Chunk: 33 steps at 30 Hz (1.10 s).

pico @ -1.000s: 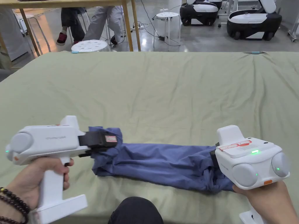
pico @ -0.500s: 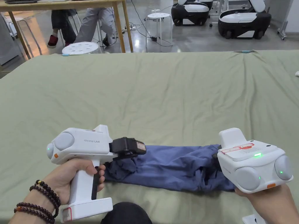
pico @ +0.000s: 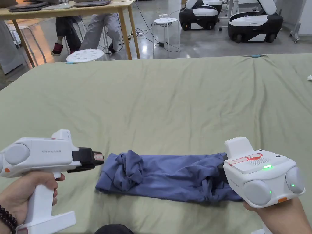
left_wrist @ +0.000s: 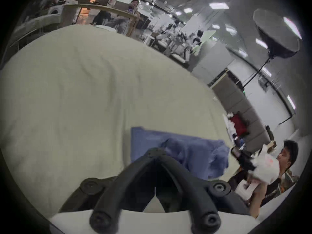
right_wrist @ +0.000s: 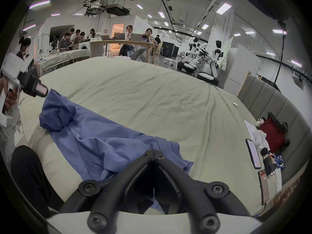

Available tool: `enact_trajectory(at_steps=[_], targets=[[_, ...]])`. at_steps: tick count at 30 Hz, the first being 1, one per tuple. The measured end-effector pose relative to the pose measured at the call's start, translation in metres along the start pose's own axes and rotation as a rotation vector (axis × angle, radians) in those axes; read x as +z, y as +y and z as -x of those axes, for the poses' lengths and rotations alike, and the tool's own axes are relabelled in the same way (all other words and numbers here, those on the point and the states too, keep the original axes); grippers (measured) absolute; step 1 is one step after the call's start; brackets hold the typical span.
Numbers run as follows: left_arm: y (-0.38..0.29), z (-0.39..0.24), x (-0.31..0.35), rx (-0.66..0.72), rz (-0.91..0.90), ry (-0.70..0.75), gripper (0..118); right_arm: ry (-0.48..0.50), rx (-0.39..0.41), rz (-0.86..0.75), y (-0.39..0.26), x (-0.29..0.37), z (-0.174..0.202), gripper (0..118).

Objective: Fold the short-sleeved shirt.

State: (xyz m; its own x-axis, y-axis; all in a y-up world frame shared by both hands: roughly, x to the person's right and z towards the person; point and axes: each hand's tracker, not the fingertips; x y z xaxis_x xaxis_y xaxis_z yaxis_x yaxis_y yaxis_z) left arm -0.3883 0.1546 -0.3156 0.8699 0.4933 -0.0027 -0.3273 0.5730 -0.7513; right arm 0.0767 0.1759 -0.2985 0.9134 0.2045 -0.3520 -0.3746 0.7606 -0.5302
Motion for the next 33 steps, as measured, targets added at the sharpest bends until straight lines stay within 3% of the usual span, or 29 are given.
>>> enact_trajectory(at_steps=[8,20,23,24,26,33], targets=[[-0.029,-0.013,-0.031,0.057,0.039,-0.092,0,0.005,0.013,0.014,-0.003,-0.006,0.001,0],[-0.038,-0.092,-0.082,-0.027,0.127,-0.275,0,-0.005,0.007,0.042,-0.008,-0.009,-0.001,0],[-0.036,-0.088,-0.107,-0.056,0.175,-0.166,0,-0.003,0.000,0.046,-0.009,-0.008,-0.004,0],[-0.039,-0.086,-0.111,-0.040,0.166,-0.188,0,-0.005,-0.001,0.044,-0.009,-0.006,-0.006,0],[-0.041,-0.090,-0.107,0.023,0.154,-0.217,0,-0.011,-0.002,0.044,-0.009,-0.004,-0.008,0],[-0.021,-0.063,-0.042,0.037,0.003,-0.274,0,-0.023,-0.011,0.028,-0.008,-0.002,-0.013,0]])
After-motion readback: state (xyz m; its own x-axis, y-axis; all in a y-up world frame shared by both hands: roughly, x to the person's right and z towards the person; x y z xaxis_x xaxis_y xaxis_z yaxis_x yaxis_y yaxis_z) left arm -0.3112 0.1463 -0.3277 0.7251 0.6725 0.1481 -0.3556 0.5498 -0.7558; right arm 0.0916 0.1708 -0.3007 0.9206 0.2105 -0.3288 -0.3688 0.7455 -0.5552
